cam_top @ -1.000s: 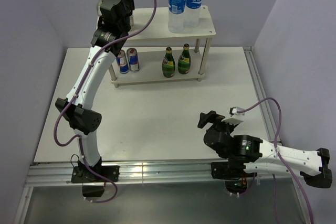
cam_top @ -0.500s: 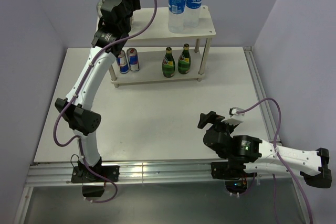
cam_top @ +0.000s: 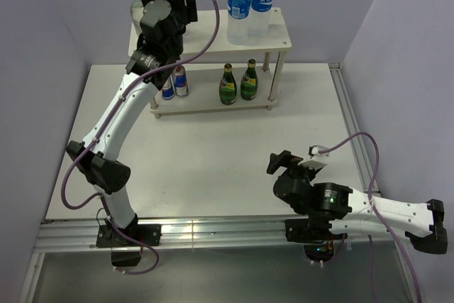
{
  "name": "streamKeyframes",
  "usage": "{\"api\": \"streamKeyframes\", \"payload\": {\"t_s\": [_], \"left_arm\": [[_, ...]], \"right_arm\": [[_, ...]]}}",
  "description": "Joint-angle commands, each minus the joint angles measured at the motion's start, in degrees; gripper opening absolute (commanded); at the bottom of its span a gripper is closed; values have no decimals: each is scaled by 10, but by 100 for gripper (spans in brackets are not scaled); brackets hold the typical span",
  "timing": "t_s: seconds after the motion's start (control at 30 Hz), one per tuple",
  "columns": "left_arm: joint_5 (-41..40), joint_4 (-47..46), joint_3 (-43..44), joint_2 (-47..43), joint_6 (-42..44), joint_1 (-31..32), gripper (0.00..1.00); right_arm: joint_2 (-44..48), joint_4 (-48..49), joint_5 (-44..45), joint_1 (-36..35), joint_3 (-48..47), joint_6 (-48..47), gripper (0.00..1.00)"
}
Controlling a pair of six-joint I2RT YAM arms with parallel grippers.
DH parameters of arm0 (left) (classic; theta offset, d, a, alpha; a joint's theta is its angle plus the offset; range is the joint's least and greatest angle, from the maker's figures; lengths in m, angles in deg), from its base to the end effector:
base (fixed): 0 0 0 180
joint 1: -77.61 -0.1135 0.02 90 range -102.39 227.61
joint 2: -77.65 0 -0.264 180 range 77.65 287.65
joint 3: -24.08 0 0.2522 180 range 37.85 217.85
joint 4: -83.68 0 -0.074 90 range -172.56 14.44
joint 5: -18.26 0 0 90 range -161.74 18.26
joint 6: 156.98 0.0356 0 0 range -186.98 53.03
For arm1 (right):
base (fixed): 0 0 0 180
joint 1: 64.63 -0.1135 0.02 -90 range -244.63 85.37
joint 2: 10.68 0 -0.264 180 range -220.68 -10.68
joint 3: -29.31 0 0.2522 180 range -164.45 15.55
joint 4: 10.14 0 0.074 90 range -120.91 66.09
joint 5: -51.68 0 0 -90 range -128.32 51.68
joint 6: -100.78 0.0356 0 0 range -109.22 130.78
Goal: Place and organize the beverage onto the shelf
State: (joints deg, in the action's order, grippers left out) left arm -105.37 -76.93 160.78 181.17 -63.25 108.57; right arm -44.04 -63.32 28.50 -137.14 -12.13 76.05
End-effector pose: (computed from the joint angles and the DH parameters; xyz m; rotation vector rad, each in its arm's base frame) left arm 0.3475 -0.1855 0.5329 -0.0892 1.3681 -0.0082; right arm 0.0647 0.0963 0.2318 0.3752 1.8235 0.2656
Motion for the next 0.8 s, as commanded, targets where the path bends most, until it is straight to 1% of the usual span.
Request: {"api": "streamKeyframes", "payload": {"t_s": [0.0,0.1,0.2,0.27,0.3,0.33,0.37,0.4,0.43,0.47,0.5,0.53,0.57,0.6,0.63,0.67,0.7,0.73,0.77], "left_arm": [[-37,-42,-10,-40,25,23,78],[-57,-51,-33,-62,36,37,78],[-96,-70,-77,-96,54,54,79],[-121,-69,-124,-122,52,72,79],[-125,-67,-145,-155,38,88,80],[-128,-63,-193,-175,27,95,82],[-130,-35,-216,-195,14,102,87],[-135,-22,-240,-236,-19,117,89],[-137,-2,-288,-257,-32,125,90],[-133,42,-310,-277,-68,132,91],[-129,65,-333,-319,-108,139,92],[-121,85,-375,-339,-129,149,93],[-107,103,-394,-359,-147,153,95],[-87,135,-411,-399,-171,156,99],[-63,151,-430,-417,-183,161,99],[-56,174,-431,-432,-194,164,99],[-55,211,-429,-456,-211,168,99],[-61,236,-410,-466,-218,174,99],[-64,256,-395,-473,-223,175,99]], "right_arm": [[-6,10,30,-2,2,20,99],[-11,5,33,-2,0,24,99],[-15,2,35,-2,-2,27,99],[-17,4,35,-3,-4,24,99],[-17,5,34,-3,-4,21,99],[-17,14,33,-4,-4,14,99],[-17,20,26,-3,-7,5,99],[-16,19,17,-3,-15,-14,98],[-14,15,-7,-4,-42,-25,98],[-15,17,-21,-3,-60,-43,98],[-16,19,-34,-3,-80,-87,98],[-18,35,-65,-4,-124,-119,98],[-22,42,-78,-4,-147,-151,97],[-25,46,-90,-3,-174,-207,96],[-35,51,-100,-4,-231,-235,97],[-42,50,-106,-4,-262,-261,100],[-49,45,-103,-4,-292,-306,100],[-62,41,-100,-4,-353,-329,100],[-71,40,-88,-4,-385,-355,100]]}}
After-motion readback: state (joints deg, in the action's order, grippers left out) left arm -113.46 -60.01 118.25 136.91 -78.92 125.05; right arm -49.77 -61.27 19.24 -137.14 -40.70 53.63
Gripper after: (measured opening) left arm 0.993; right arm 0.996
